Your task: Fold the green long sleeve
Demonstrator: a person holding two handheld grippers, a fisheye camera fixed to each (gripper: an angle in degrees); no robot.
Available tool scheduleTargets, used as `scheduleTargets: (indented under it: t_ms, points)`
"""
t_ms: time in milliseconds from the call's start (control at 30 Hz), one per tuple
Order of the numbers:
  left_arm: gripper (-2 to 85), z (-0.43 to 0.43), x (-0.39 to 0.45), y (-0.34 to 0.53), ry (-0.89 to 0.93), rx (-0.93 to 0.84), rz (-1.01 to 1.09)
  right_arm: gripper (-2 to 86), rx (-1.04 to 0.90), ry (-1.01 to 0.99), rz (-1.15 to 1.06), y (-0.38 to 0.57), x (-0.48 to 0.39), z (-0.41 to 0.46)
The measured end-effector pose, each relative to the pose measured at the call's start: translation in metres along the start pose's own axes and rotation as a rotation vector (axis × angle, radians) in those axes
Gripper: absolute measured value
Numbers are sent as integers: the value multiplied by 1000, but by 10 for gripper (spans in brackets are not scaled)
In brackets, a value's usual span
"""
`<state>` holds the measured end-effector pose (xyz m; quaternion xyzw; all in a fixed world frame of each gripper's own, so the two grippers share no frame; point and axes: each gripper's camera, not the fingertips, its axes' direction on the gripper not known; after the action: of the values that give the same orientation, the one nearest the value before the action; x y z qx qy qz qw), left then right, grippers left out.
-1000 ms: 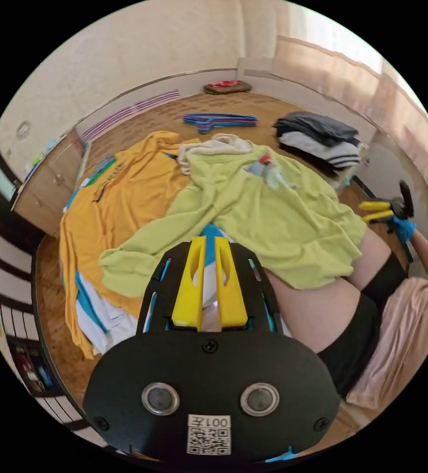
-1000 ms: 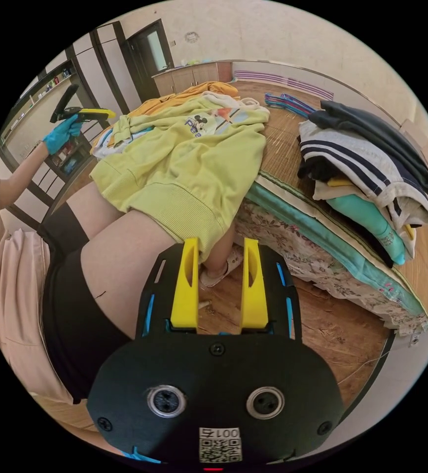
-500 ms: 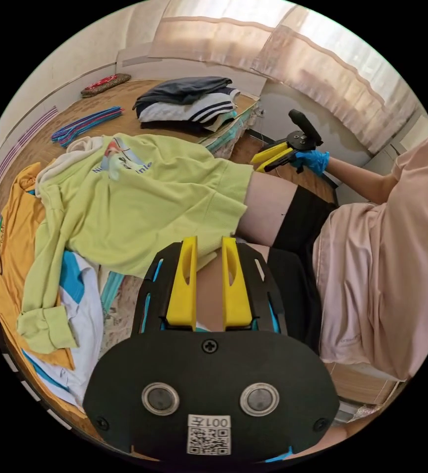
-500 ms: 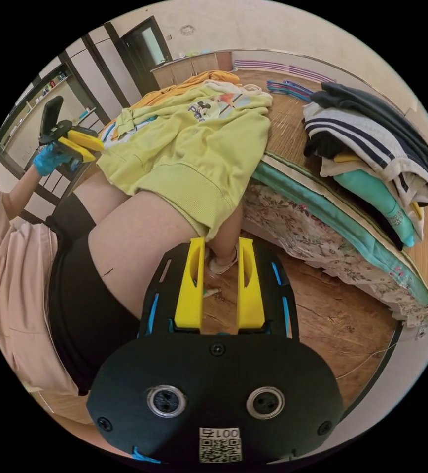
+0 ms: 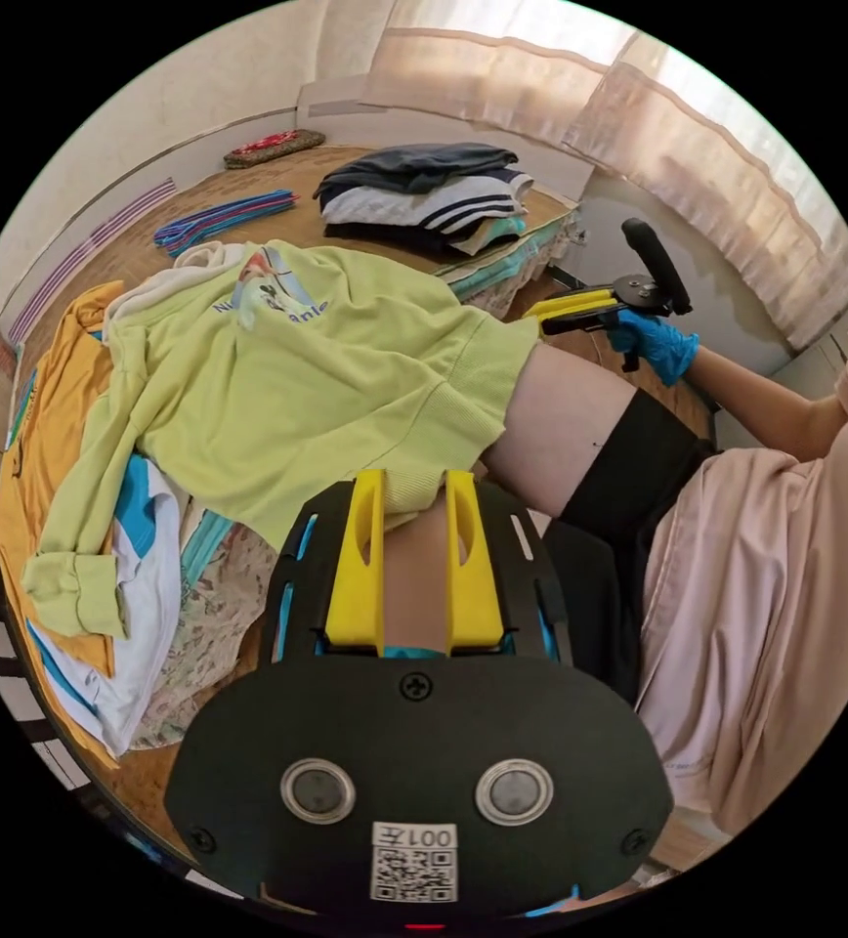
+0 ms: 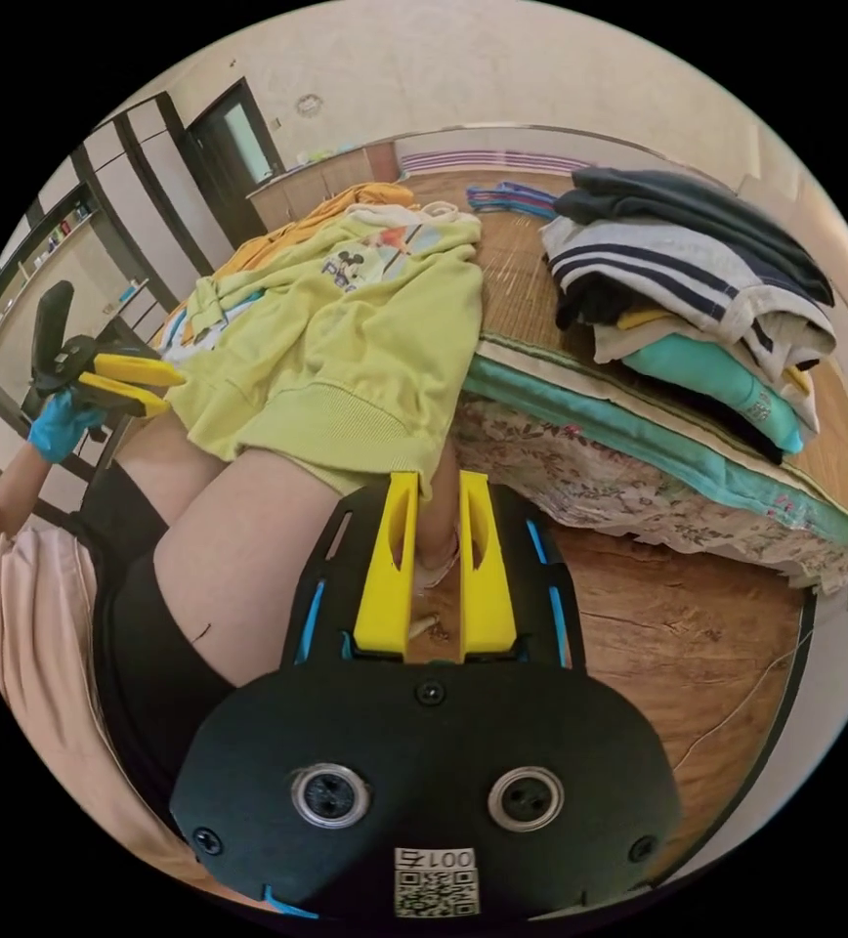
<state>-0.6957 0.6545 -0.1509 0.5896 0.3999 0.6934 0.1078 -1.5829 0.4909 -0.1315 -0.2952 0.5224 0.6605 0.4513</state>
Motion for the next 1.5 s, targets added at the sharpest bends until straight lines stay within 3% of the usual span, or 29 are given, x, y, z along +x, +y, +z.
scheduleTargets:
  t_ms: [300,433,667,900,1167,1300,1500]
  points:
    - [66,-12,-12,8,-91,14,-110,53,-27,-15,32,7,-3,-4]
    - [78,-18,-15,19,4,24,-144,55,-51,-69,90,15,-1,0]
    - [92,-18,7,34,-4,-3,-116,28,-60,-119,114,19,-7,-1]
    - [62,-15,24,46,-117,-54,-85,17,-77,-78,33,16,-26,-17]
    - [1,-35,14,75,-141,19,-167,21,52,-8,-54,18,-53,-69]
    - [-5,-73,9,94,-236,44,-200,21,138,38,-115,15,-68,-109]
    - [-7,-146,8,130,-241,87,-191,20,142,102,-247,12,-95,-161]
